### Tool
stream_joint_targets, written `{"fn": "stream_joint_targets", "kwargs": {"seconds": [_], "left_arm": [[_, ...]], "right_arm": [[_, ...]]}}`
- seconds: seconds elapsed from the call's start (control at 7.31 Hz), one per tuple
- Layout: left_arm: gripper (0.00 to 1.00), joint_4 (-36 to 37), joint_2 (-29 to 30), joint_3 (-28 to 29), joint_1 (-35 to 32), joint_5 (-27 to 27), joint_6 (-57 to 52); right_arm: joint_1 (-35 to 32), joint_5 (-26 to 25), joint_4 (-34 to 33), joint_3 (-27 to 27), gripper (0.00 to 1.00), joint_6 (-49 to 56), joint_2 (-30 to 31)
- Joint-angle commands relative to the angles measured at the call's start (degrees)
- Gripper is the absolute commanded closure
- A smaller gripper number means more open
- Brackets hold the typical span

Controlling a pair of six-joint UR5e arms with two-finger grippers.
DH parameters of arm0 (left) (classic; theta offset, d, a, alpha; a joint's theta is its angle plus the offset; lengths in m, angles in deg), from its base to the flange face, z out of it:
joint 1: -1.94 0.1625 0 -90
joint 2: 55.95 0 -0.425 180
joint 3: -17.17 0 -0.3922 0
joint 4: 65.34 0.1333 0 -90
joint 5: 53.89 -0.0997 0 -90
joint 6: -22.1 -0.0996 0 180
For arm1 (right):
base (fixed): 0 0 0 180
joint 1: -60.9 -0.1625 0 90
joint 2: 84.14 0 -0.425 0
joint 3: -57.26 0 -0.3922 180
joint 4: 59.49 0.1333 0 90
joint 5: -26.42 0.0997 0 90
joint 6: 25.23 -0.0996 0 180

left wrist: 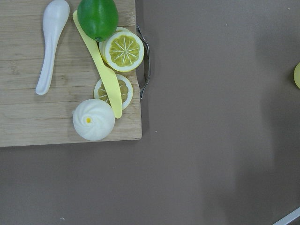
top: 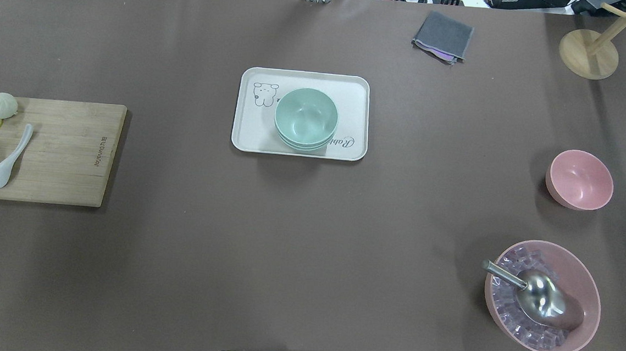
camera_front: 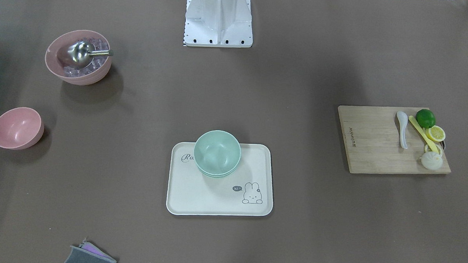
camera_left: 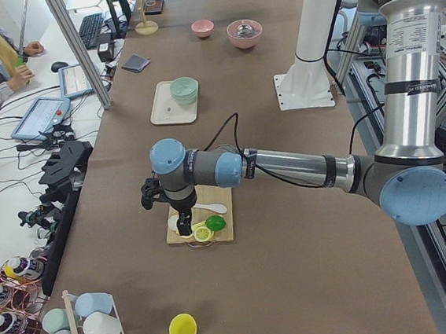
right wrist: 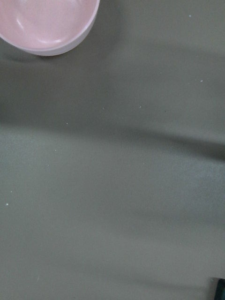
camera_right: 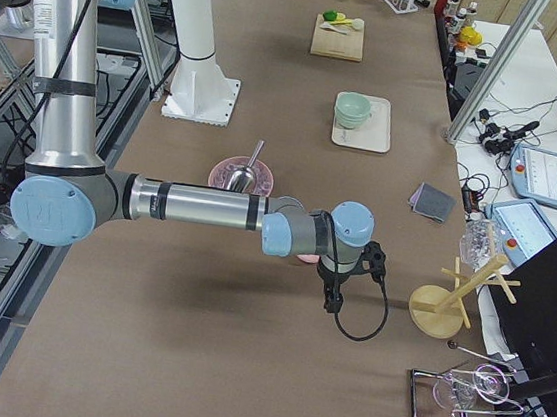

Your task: Stack pink bowl on green and place spoon

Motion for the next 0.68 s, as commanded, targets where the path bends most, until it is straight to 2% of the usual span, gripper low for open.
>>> {"fn": "stream_joint_targets", "kwargs": {"seconds": [0.0,0.55], "left_arm": [[0.02,-0.83,-0.26,-0.13,0.0,0.2,0.28],[0.02,-1.09,-0.08,-0.66,0.35,0.38,0.19]], "right_arm": [[0.0,-0.06,0.0,-0.25,0.0,-0.09,0.0],[0.18,0.29,3.68,0.62,0.0,-1.13,0.27]]}}
